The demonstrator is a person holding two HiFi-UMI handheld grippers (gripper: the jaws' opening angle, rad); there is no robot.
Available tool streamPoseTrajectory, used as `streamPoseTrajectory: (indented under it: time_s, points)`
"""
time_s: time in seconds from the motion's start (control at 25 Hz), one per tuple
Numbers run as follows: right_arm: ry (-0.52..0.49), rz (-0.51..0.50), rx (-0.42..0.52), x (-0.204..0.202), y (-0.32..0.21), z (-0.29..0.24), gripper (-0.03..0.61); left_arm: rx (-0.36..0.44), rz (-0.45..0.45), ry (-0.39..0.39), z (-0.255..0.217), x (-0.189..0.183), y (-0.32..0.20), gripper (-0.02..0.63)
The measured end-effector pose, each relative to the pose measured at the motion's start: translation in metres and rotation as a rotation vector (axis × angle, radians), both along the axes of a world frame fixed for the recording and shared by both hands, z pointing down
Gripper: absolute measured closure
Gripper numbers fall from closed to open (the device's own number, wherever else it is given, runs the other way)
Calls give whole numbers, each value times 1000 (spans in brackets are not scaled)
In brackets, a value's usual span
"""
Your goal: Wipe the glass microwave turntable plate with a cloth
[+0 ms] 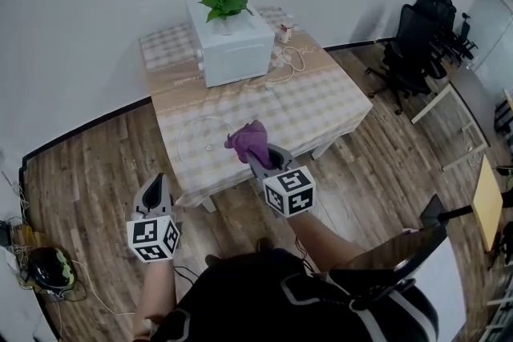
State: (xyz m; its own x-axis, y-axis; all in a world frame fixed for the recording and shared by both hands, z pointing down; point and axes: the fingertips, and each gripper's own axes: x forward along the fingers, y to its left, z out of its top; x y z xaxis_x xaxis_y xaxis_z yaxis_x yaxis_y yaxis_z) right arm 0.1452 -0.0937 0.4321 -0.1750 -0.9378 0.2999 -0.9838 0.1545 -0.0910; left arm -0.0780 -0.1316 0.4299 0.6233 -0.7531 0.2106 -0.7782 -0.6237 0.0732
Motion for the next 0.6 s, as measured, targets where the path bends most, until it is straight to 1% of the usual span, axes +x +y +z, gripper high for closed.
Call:
streamPoseTrajectory:
  time_s: [0.12, 0.28, 0.44, 0.6]
  points:
    - [7, -21, 19, 3, 4, -10, 486, -5, 0, -3, 0, 13, 3, 612]
    - [8, -53, 21, 5, 6, -9, 486, -16, -20, -11, 5, 21, 4, 612]
    - [3, -61, 34, 13, 3, -10, 486, -14, -32, -27, 6, 29, 2, 612]
    - [-4, -75, 43, 16, 1, -10, 486, 12, -43, -42, 0, 31, 5, 612]
